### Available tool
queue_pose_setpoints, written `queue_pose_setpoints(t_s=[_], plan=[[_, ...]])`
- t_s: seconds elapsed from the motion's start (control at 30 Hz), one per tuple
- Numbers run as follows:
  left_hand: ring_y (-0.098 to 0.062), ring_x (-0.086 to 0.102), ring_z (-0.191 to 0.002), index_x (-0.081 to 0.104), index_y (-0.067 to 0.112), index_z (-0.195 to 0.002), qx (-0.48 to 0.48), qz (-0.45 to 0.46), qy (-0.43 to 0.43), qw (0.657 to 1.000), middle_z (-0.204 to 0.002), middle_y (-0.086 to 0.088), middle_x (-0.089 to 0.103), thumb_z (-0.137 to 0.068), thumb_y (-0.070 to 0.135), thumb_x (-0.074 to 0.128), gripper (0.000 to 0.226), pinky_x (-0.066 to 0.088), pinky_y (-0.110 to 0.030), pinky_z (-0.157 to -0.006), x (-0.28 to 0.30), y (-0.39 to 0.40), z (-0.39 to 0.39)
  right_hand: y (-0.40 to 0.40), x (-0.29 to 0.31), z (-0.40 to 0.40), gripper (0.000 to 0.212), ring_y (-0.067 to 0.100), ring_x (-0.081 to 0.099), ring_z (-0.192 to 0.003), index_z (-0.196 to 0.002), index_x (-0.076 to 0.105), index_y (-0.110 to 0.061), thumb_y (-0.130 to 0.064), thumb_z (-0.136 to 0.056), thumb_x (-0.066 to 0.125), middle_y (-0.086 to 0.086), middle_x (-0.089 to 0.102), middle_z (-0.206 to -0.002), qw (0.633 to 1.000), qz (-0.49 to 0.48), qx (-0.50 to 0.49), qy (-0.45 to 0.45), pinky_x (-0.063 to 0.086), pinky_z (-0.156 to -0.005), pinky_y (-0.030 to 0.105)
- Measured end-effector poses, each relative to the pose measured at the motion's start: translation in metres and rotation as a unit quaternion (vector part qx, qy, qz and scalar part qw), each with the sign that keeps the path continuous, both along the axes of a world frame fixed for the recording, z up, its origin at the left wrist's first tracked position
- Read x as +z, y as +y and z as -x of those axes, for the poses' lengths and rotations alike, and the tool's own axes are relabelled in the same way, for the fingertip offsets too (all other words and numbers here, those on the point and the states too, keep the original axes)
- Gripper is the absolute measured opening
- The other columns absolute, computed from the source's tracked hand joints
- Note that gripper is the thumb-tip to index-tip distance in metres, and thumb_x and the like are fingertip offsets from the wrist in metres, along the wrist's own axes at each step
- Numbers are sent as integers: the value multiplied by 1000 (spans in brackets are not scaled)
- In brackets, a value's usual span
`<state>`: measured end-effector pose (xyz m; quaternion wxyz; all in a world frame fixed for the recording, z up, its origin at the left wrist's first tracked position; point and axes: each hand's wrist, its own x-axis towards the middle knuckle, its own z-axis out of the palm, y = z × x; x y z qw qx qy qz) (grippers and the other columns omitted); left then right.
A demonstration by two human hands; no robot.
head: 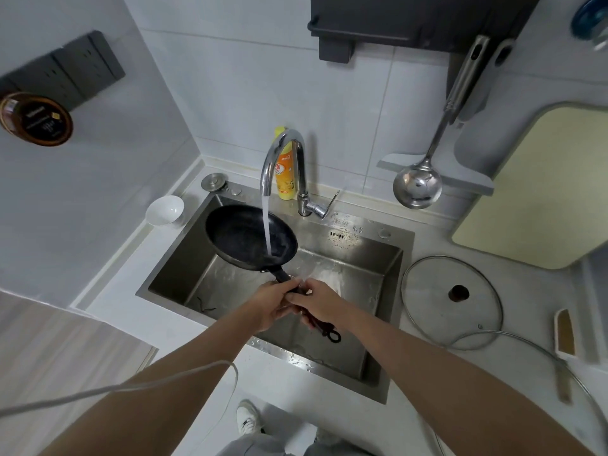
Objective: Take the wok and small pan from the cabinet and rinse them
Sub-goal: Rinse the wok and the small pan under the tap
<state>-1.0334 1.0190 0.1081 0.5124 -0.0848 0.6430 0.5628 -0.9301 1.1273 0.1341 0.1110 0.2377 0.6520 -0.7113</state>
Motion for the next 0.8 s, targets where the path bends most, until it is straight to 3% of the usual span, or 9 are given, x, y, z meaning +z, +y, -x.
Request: queue_pose_setpoints(t_s=[0.17,0.23,0.37,0.43,0.53,0.63,0.7,0.8], plan=[[-17,67,-78,68,13,-100,13,34,-36,999,-83,-4,72,-92,27,68,17,55,-29,-79,-6,3,-6,4,5,6,27,17,52,-37,-72,51,-12,-21,-95,61,9,57,-57,991,-107,70,-39,44,-39,25],[-18,66,-81,66,13,-102,13,37,-55,998,-86,-5,70,-93,27,65,17,54,-29,-80,-7,5,-8,3,8,6,27,16,53,-35,-72,52,-14,-26,-94,61,8,60,-54,979,-171,95,-58,46,-40,24],[-18,63,-88,65,11,-107,17,29,-78,996,-97,-6,69,-95,23,63,17,51,-35,-95,-9,10,-9,6,0,0,19,17,55,-41,-92,45,-17,-29,-92,60,5,63,-71,954,-278,95,-65,48,-41,28],[-17,63,-86,64,10,-105,18,20,-82,996,-101,-6,68,-97,21,60,14,52,-33,-88,-8,11,-9,10,-9,-4,28,13,53,-51,-95,40,-20,-36,-89,63,-1,58,-79,944,-312,86,-57,47,-47,30],[-13,59,-77,64,10,-102,19,23,-63,998,-96,-5,67,-96,17,62,10,53,-26,-71,-8,11,-8,13,-16,-10,32,11,55,-50,-92,39,-27,-37,-87,69,-4,58,-76,963,-262,65,-22,45,-44,25],[-7,60,-60,63,13,-107,15,28,-22,999,-84,0,68,-94,16,65,14,56,-22,-60,-7,9,-7,12,-12,-13,32,8,52,-36,-87,39,-38,-26,-91,68,-8,61,-55,981,-185,57,13,41,-38,21],[-6,65,-56,63,12,-109,14,20,-3,1000,-80,0,71,-94,16,65,16,56,-22,-59,-6,6,-7,11,-10,-11,27,12,51,-36,-88,43,-32,-20,-93,67,-5,61,-56,991,-123,53,23,41,-38,23],[-14,69,-68,66,7,-111,3,7,2,1000,-87,-5,74,-94,21,65,22,56,-25,-65,-5,2,-6,12,-11,-5,19,18,52,-43,-88,49,-15,-17,-94,67,9,60,-70,999,-24,42,7,44,-39,26]])
